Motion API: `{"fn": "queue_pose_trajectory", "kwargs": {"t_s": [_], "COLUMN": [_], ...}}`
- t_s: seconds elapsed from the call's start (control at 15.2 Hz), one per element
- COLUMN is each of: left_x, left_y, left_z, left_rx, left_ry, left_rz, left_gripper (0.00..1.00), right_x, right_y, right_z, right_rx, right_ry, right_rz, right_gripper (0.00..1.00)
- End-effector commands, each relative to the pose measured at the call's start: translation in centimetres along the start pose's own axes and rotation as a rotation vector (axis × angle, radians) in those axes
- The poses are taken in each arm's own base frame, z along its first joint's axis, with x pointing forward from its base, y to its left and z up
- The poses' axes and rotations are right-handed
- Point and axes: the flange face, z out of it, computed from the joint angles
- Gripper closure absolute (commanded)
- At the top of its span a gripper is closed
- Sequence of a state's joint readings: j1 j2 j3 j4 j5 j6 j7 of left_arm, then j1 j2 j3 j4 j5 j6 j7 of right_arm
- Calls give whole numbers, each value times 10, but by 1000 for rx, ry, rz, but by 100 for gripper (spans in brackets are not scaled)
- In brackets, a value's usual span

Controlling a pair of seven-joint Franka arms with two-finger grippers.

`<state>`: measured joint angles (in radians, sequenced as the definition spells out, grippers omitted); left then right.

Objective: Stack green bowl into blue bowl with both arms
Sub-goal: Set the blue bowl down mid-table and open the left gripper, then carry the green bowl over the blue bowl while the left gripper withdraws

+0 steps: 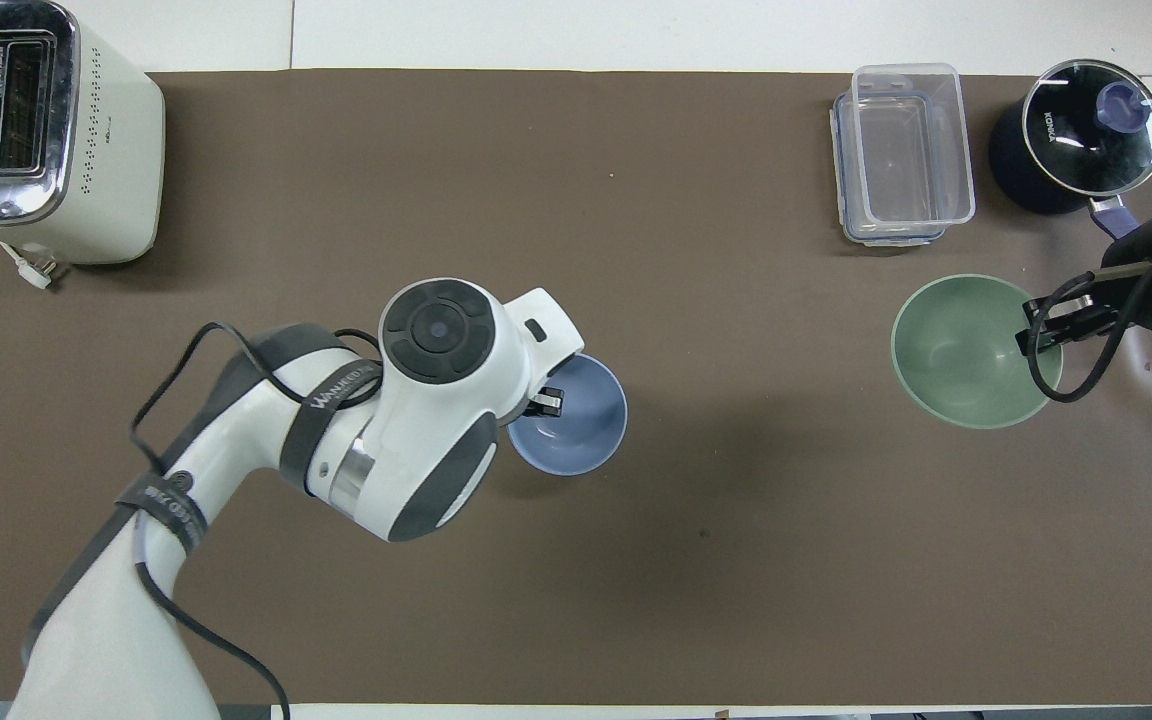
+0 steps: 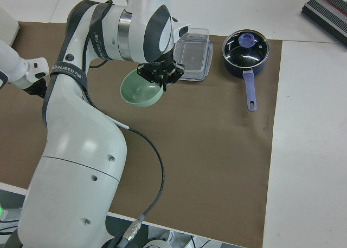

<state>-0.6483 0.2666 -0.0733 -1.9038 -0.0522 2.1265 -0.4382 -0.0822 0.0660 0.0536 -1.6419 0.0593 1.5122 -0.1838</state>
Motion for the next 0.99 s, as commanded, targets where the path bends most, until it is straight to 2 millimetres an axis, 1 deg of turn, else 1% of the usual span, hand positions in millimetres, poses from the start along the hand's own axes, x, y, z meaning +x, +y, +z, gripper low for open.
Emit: {"fn": "queue_pose_trajectory", "kwargs": {"t_s": [0.0,0.07,0.2,0.26,0.33,0.39,0.46,0.59,0.66,0.72,0.79,0.85,0.92], "left_x": [-2,-4,-1,1,1,0,1,7,9,14,14,12,5], "left_y": [3,10,5,5,5,3,-10,-54,-79,-111,-147,-184,-219], "left_z": [11,16,16,14,12,3,-19,-79,-117,-151,-182,-202,-216], "left_rx": [-5,-5,-6,-8,-8,-10,-17,-60,-90,-109,-116,-117,-112], "left_ry": [-3,-3,-2,2,3,8,16,-2,3,12,22,24,16], "left_rz": [-5,5,4,5,6,4,-16,-100,-145,-199,-239,-241,-224], "left_gripper": [100,100,100,72,1,0,0,0,0,0,0,0,0], "right_x": [0,-1,-1,-1,-1,-1,0,0,1,1,5,11,15], "right_y": [1,0,0,1,1,1,1,1,1,-6,-35,-71,-96], "right_z": [0,-1,-2,-1,-1,-2,-2,0,1,7,15,27,40], "right_rx": [3,4,3,3,3,3,2,2,4,6,-1,14,23], "right_ry": [5,6,8,6,6,9,12,17,24,25,47,86,112], "right_rz": [14,15,14,15,15,15,14,14,16,14,-11,-14,30], "right_gripper": [100,100,100,100,100,100,100,100,100,100,100,100,100]}}
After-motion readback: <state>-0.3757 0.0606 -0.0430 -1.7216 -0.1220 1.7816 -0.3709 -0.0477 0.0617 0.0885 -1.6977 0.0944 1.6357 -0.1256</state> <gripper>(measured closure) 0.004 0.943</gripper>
